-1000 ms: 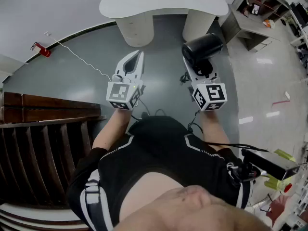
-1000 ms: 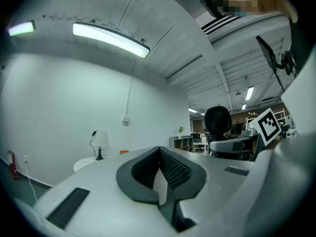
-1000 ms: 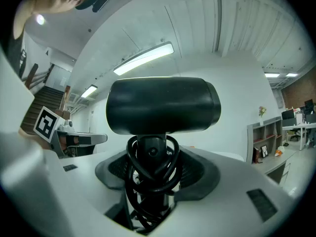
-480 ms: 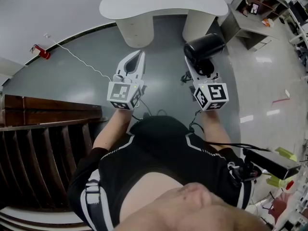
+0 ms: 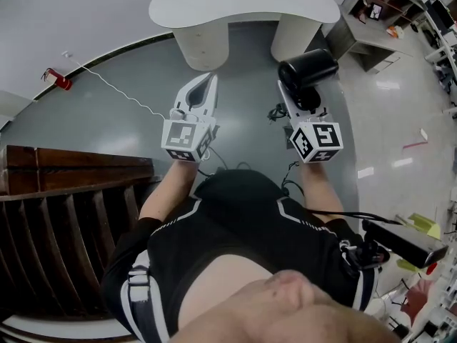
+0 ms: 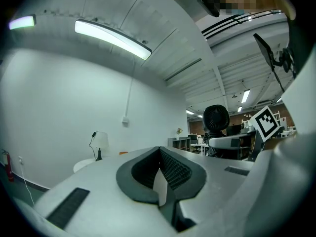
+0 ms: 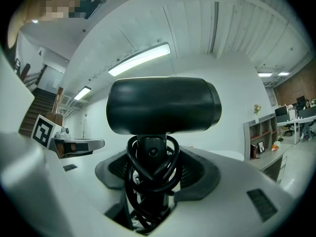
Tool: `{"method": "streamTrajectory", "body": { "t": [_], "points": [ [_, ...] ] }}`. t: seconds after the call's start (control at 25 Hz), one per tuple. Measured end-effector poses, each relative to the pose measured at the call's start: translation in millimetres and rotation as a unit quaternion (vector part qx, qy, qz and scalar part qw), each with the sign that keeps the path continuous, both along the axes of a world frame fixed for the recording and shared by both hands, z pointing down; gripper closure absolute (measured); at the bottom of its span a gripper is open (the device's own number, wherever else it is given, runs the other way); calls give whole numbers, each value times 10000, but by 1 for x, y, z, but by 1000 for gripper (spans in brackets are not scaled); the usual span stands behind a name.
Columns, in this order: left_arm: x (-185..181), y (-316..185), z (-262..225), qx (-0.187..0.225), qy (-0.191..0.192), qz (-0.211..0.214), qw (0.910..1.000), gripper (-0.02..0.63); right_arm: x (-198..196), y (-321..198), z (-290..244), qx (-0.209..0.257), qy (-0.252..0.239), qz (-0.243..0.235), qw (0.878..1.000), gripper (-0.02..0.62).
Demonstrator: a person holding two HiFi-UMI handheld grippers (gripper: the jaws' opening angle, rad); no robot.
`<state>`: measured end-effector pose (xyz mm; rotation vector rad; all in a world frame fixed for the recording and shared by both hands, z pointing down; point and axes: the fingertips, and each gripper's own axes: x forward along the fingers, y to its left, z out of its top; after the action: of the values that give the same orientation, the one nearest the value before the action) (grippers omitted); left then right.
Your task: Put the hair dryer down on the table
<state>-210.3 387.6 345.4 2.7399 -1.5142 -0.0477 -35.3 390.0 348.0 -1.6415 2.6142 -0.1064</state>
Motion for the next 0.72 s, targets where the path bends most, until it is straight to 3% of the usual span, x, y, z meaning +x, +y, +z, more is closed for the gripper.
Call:
{"method": "streamTrajectory", "body": {
  "t": [0.32,0.72],
  "points": [
    [-37,-3,12,1,149,289,9995,574,-42,-2,3,25,122,106,9999,339],
    [-62,-16,10,46,269,259,9993,574,-56,-16,2,48,143,188,9997,339]
  ]
}}
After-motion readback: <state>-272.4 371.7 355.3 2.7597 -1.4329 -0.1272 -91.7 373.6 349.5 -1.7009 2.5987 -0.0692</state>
